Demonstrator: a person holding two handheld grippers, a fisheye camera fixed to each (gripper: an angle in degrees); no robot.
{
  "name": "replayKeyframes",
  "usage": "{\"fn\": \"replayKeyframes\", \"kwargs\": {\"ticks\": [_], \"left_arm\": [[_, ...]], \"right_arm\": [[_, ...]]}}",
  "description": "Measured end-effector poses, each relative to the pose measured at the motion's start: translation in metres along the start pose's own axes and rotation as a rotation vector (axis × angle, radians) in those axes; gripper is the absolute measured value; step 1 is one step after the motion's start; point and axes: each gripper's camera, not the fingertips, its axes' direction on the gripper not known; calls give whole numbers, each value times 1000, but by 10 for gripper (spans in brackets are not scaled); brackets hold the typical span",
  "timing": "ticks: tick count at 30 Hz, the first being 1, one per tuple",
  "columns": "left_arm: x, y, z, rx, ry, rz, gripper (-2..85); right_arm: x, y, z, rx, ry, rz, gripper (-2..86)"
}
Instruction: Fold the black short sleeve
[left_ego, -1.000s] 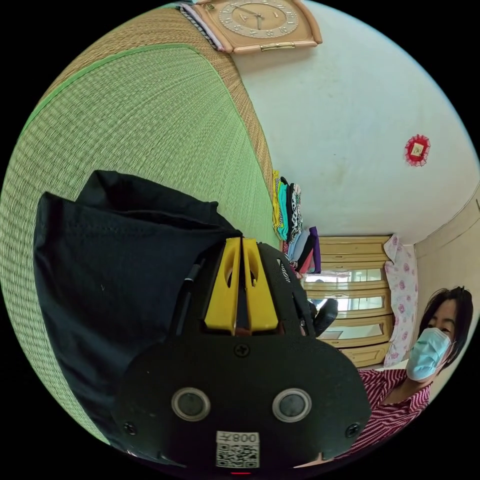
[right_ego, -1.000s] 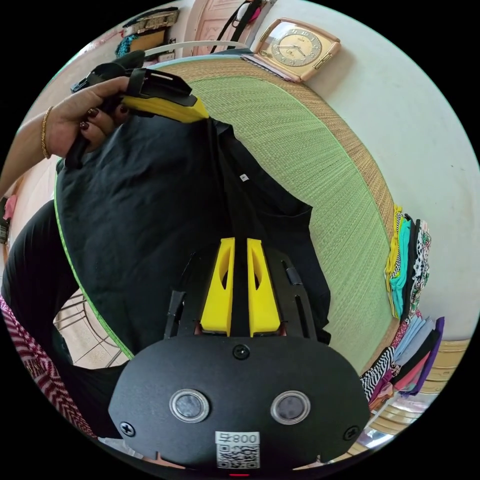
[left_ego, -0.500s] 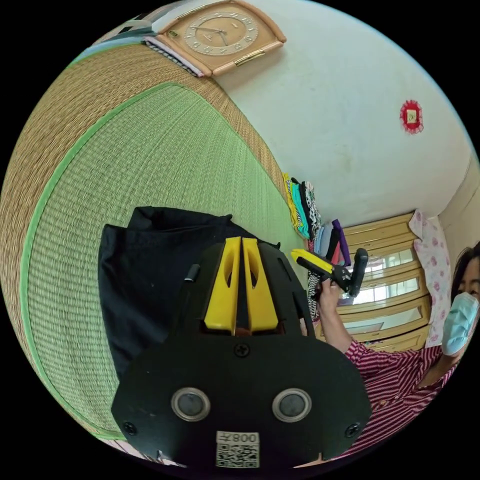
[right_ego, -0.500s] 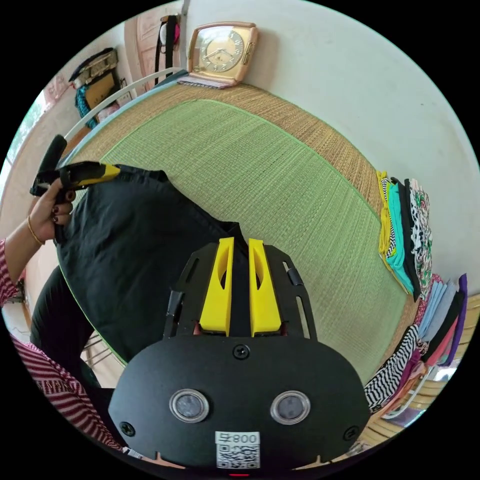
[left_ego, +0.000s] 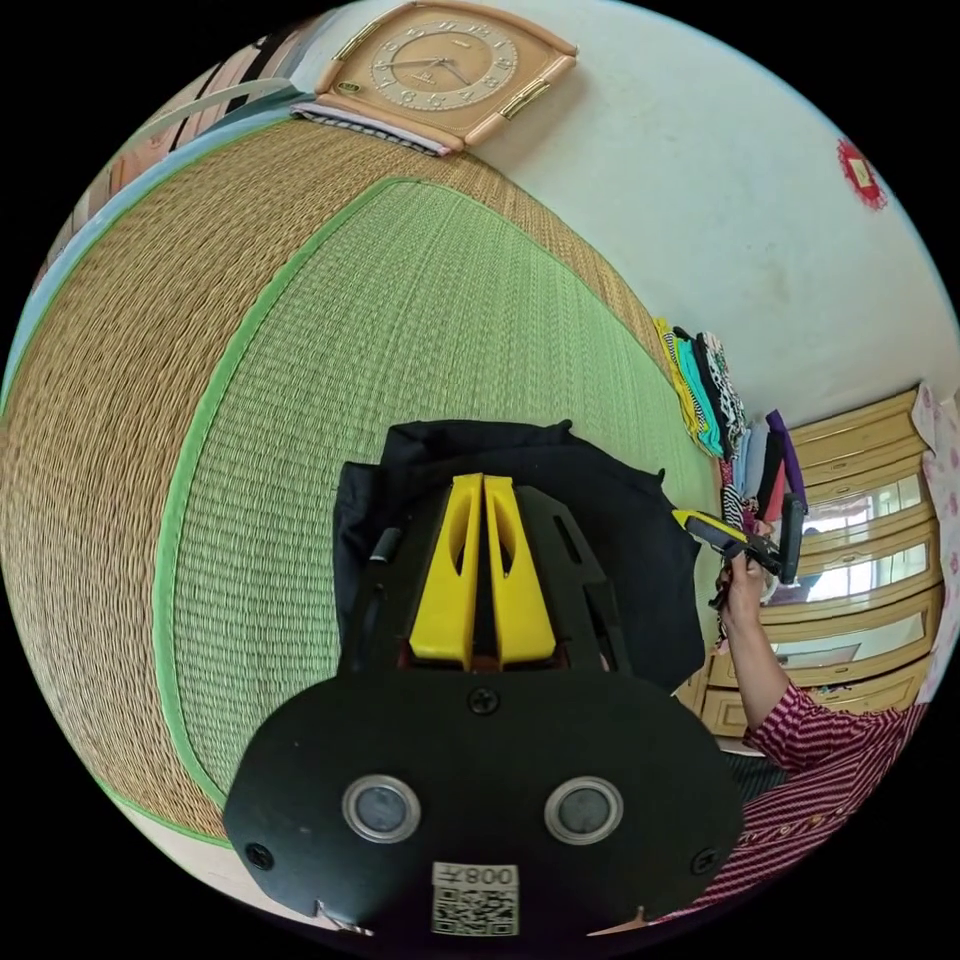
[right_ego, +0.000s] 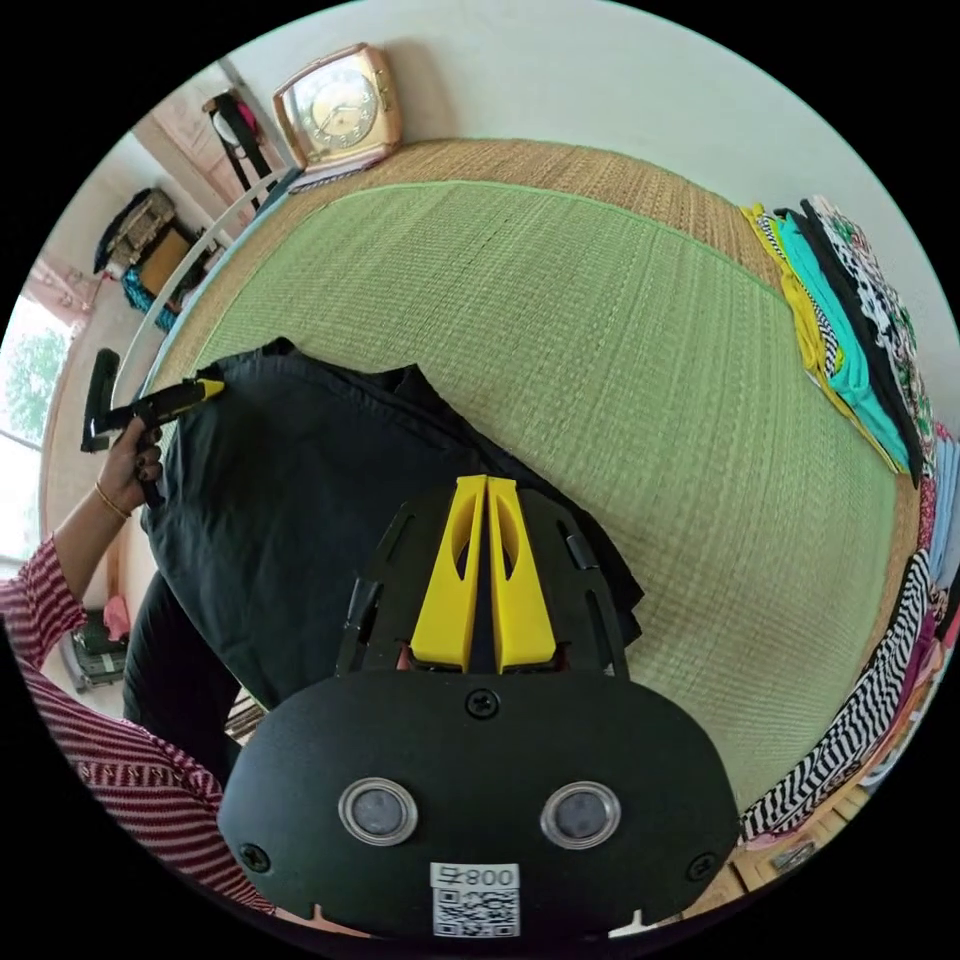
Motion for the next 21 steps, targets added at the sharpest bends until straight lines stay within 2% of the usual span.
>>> {"fn": "replayKeyframes", "kwargs": {"ticks": [6, 10, 15, 21], "left_arm": [[-6, 13, 2, 7, -3, -51, 0], [-1, 22, -3, 28, -33, -33, 0], [-9, 31, 3, 11, -26, -82, 1], [-1, 53, -1, 40, -60, -66, 2]], "right_arm": [[57, 9, -30, 28, -61, 120, 1], [87, 34, -65, 131, -105, 200, 1], [122, 39, -45, 1, -117, 265, 1], [125, 44, -96, 134, -149, 237, 1]]}}
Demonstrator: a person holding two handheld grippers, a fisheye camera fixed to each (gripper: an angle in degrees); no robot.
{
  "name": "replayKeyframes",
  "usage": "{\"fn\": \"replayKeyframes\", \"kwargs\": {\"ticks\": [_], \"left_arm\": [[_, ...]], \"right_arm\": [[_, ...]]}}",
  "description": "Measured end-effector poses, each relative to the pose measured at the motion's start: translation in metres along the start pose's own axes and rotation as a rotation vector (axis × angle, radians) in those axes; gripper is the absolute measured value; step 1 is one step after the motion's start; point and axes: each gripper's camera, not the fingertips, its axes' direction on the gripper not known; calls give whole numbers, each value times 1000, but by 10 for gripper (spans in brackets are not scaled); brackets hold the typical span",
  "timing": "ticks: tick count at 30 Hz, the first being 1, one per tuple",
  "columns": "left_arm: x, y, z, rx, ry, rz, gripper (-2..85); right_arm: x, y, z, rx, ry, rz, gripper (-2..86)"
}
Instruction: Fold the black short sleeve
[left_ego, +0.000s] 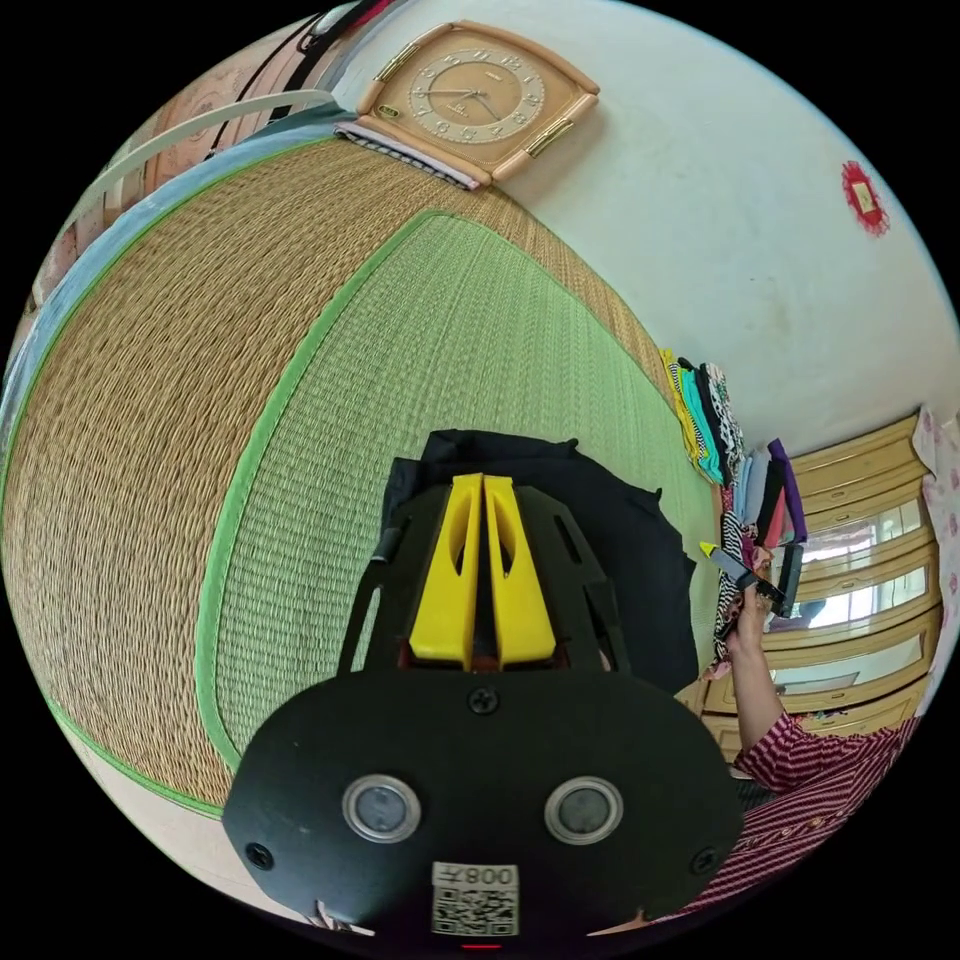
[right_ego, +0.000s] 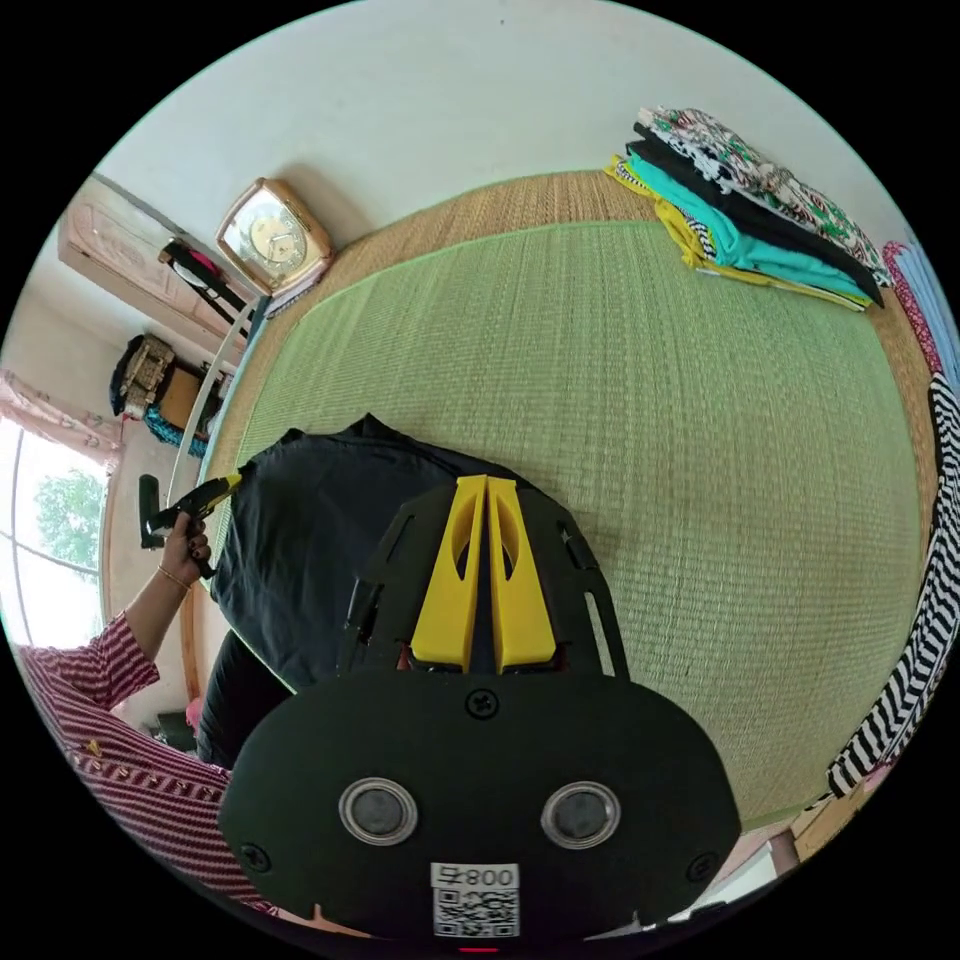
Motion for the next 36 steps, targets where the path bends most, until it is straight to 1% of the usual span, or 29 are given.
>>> {"fn": "replayKeyframes", "kwargs": {"ticks": [2, 5, 7, 9, 14, 16, 19, 22, 26, 28, 30, 33, 36], "left_arm": [[-7, 7, 11, -36, -5, -30, 2], [-7, 18, 10, -13, 20, -75, 3], [-2, 27, 3, 10, 37, -65, 4], [0, 40, -4, 26, 60, -59, 6], [-4, 105, -25, 14, 43, -52, 28], [-6, 132, -30, -1, 21, -57, 43], [-11, 177, -30, -40, -10, -80, 63], [-16, 211, -21, -67, 13, -135, 66], [-10, 229, -5, -93, 33, -156, 43], [-5, 233, -3, -87, 28, -156, 33], [3, 238, -4, -68, 21, -141, 28], [12, 249, 2, -65, -8, -131, 26], [22, 269, 1, -13, -76, -157, 30]], "right_arm": [[-3, -2, 6, -54, 37, -27, 2], [8, -5, 25, -171, 43, -16, 3], [19, -3, 5, -122, -23, 25, 5], [24, 2, -13, -95, -48, 36, 8], [48, 40, -56, -91, -134, 80, 39], [66, 74, -77, -81, -196, 142, 65], [84, 120, -96, -70, -264, 217, 78], [94, 157, -100, -109, -300, 264, 85], [102, 178, -103, -121, -309, 303, 81], [104, 182, -103, -131, -367, 305, 59], [103, 185, -106, -133, -378, 305, 40], [99, 193, -112, -140, -396, 298, 29], [98, 203, -116, -135, -423, 308, 24]]}}
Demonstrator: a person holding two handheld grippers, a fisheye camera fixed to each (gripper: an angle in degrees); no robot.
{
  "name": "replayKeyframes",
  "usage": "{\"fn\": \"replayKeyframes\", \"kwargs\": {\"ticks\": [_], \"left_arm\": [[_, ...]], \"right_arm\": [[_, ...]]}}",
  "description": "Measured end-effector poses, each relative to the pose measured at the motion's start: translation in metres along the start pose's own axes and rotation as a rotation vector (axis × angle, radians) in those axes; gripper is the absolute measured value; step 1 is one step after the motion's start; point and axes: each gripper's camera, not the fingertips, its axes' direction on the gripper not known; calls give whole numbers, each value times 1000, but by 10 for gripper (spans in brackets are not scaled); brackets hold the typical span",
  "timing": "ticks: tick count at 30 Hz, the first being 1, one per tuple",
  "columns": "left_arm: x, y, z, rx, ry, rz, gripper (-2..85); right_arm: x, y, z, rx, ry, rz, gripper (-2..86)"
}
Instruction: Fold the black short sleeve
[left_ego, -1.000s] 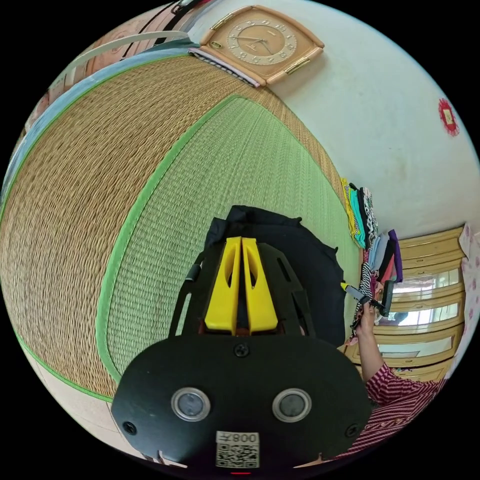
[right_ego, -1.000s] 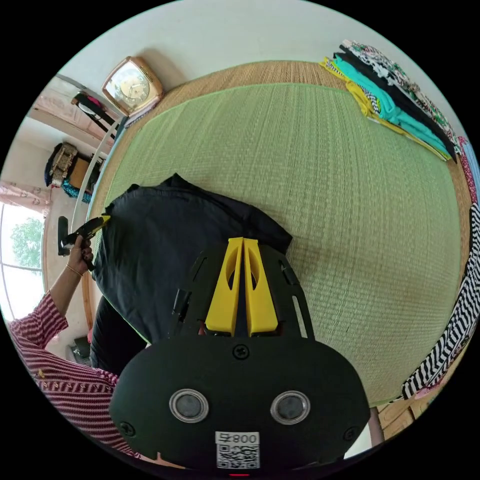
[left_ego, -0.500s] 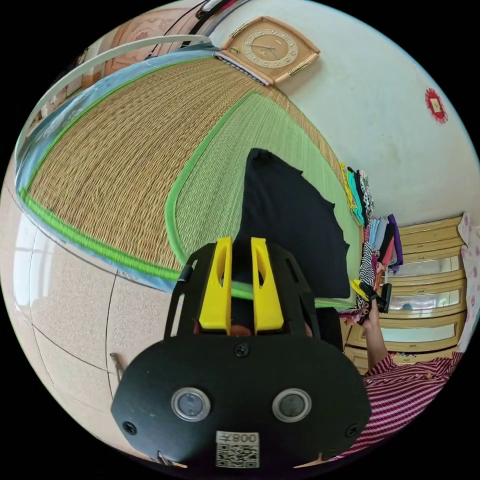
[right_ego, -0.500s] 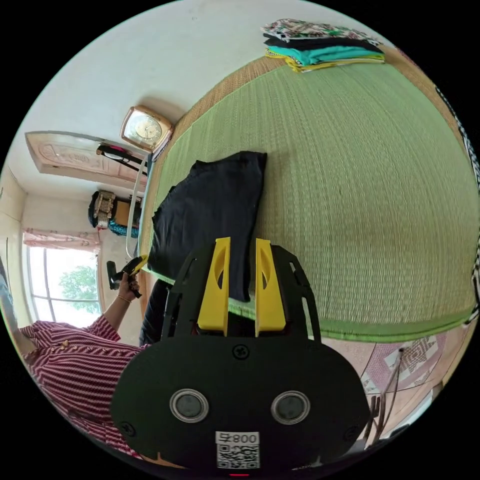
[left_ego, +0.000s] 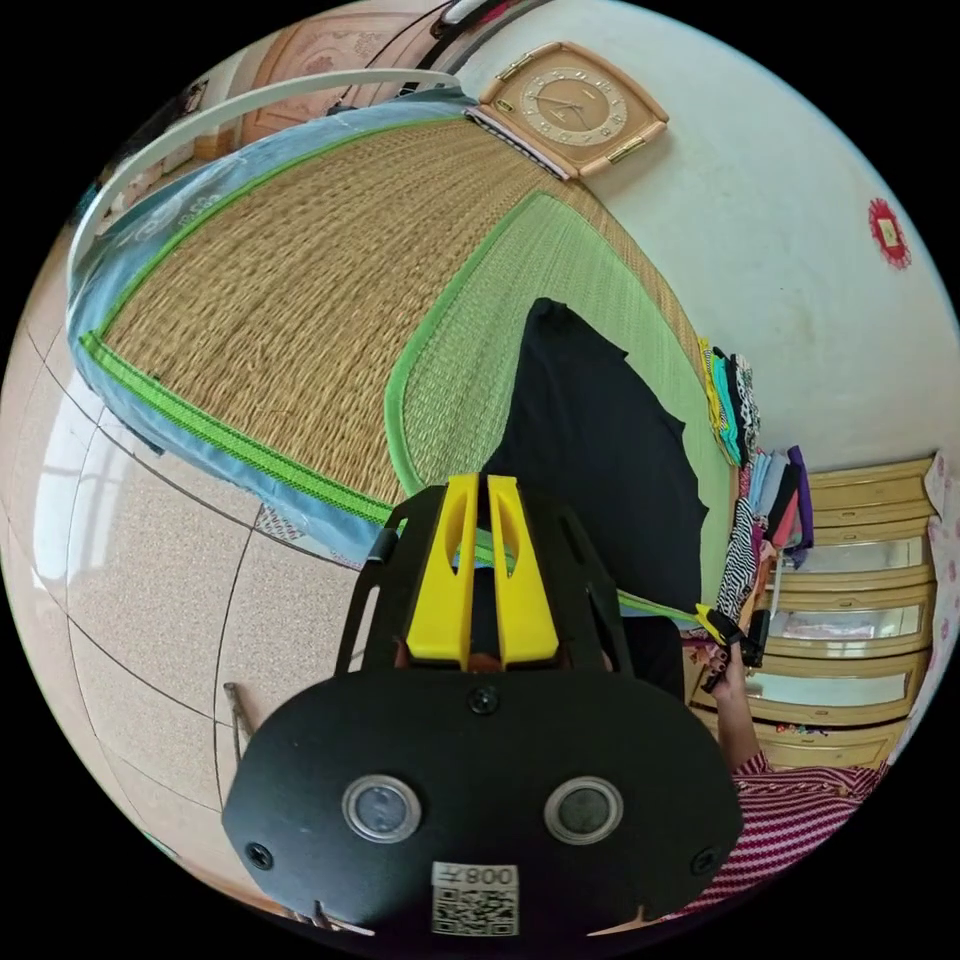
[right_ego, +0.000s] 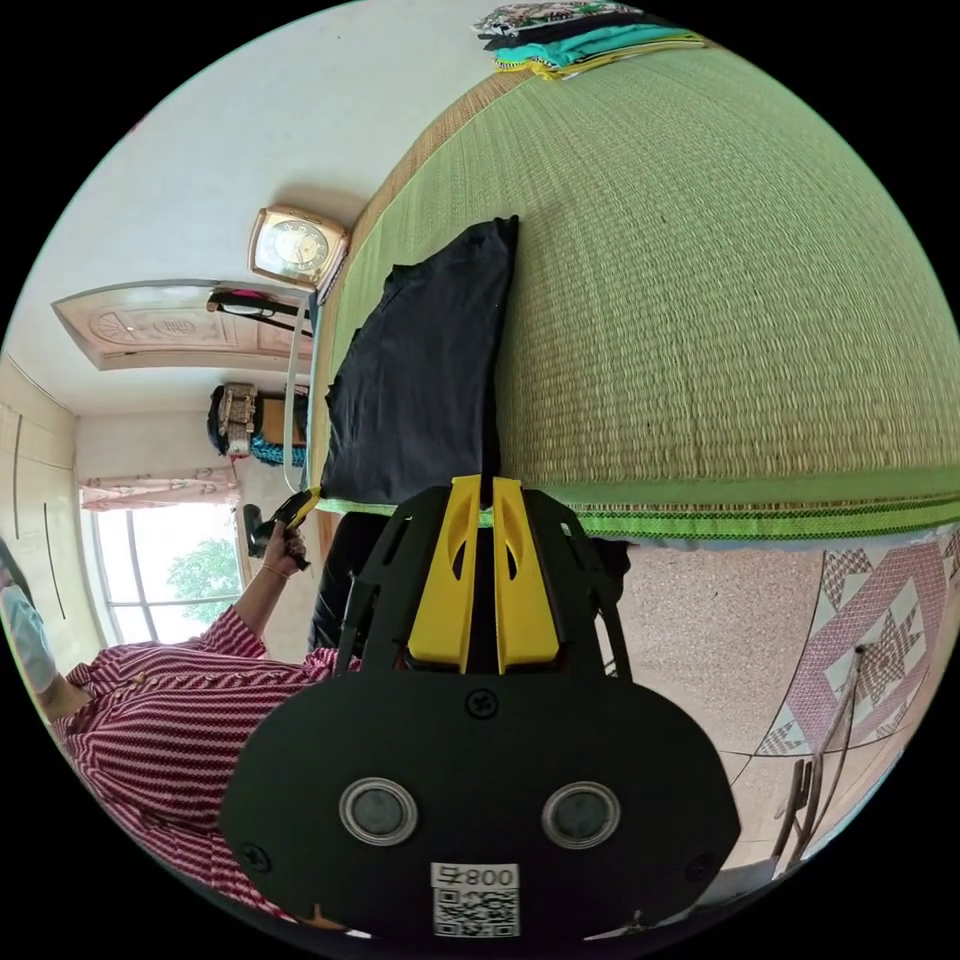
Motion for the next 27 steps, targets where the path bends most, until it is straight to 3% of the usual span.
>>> {"fn": "replayKeyframes", "kwargs": {"ticks": [3, 10, 15, 17, 20, 27], "left_arm": [[33, 24, 5, 22, 34, 96, 40], [252, 119, 111, -265, 231, 775, 75], [392, 209, 183, -378, 170, 1206, 101], [431, 248, 215, -407, 48, 1348, 102], [452, 286, 242, -346, -161, 1455, 57], [456, 309, 251, -344, -81, 1366, 11]], "right_arm": [[0, 7, -9, 18, -44, 3, 22], [-10, 6, -26, 9, -102, -18, 21], [-20, 3, -32, -18, -121, -40, 21], [-22, 2, -32, -25, -126, -45, 21], [-21, 0, -31, -34, -146, -48, 21], [11, -5, -43, 32, -132, -3, 32]]}}
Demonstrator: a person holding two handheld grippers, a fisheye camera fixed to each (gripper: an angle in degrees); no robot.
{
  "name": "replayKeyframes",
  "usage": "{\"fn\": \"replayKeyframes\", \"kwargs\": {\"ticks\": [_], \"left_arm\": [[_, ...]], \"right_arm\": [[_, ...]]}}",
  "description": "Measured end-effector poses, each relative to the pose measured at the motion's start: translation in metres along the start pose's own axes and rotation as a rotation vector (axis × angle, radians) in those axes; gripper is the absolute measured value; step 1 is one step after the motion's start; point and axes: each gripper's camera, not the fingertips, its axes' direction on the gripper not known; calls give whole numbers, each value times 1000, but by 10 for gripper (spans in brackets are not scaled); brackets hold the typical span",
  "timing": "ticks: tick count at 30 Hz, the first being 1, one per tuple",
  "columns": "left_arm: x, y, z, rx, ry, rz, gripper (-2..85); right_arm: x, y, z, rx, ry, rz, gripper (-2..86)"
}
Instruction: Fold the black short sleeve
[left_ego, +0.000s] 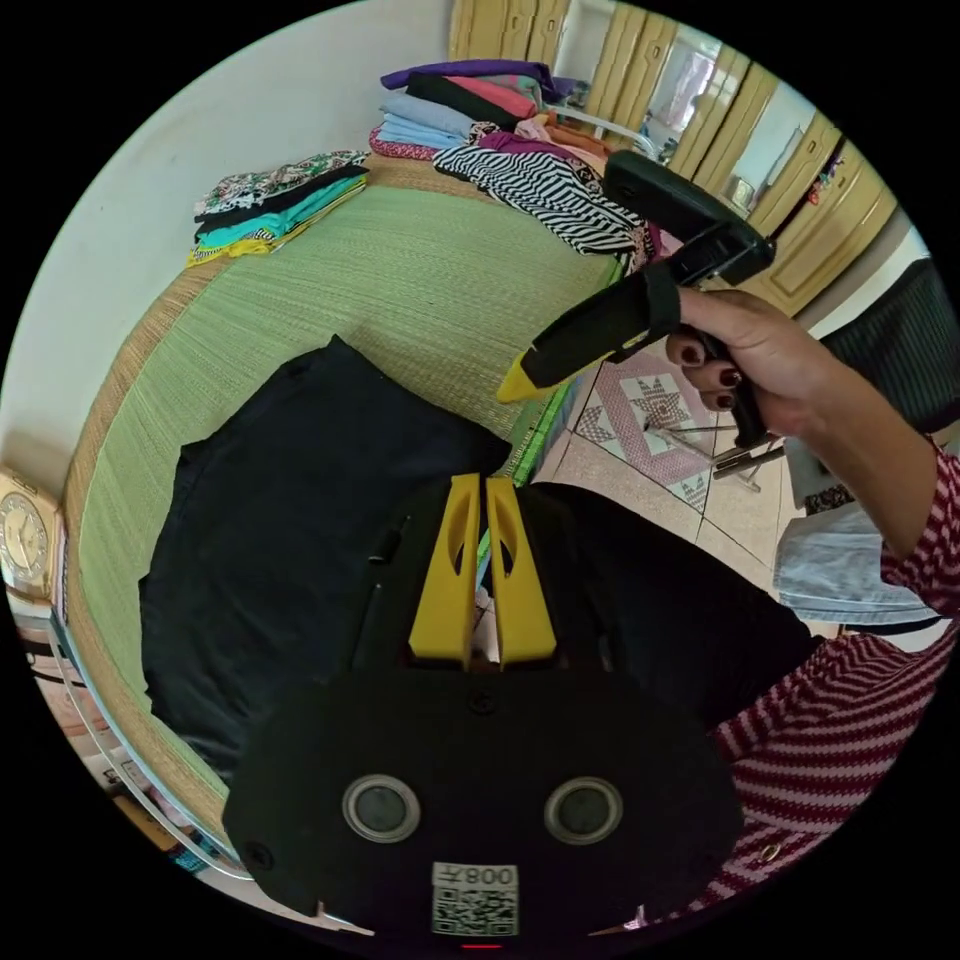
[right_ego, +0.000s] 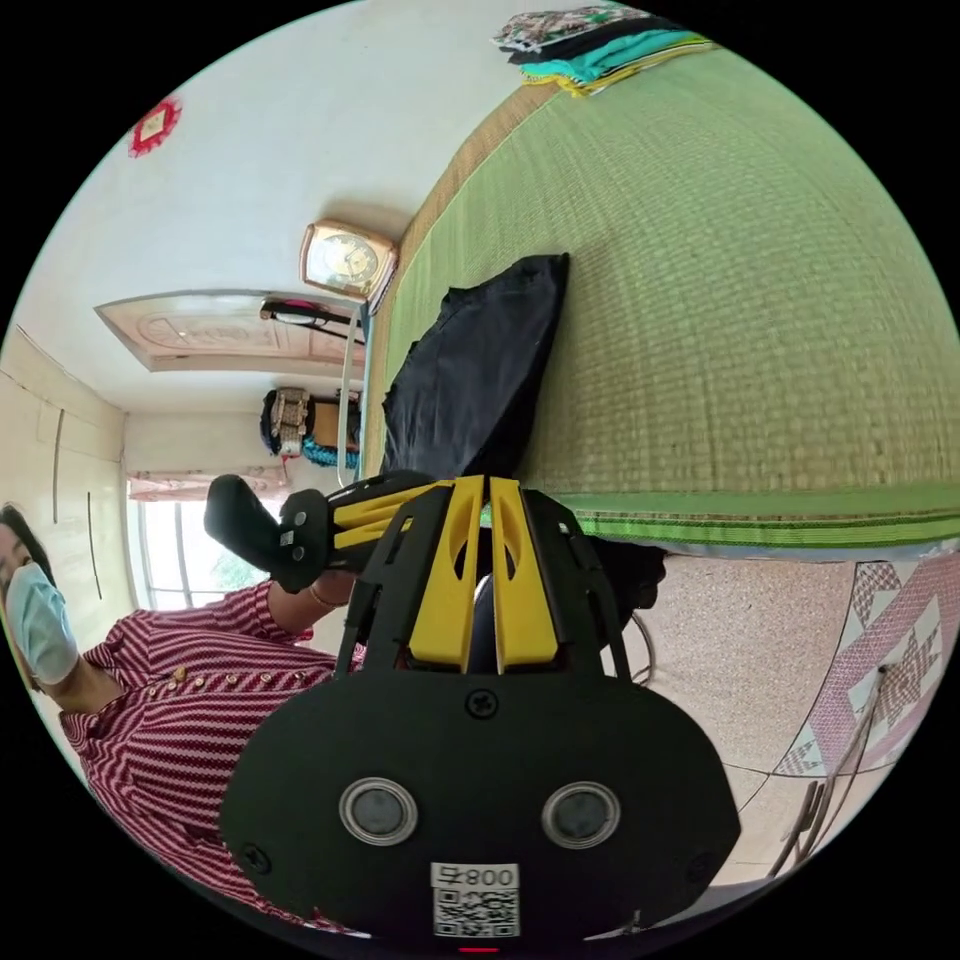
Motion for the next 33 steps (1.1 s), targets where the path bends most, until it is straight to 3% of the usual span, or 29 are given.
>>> {"fn": "replayKeyframes", "kwargs": {"ticks": [11, 22, 33], "left_arm": [[18, -4, 7, 68, 85, -75, 6], [22, 2, 5, 118, 143, -84, 6], [7, 15, -4, 175, 243, -98, 6]], "right_arm": [[46, -100, 40, 20, 32, 83, 114], [70, -165, 79, 25, -24, 99, 72], [81, -154, 66, 55, 14, 72, 17]]}}
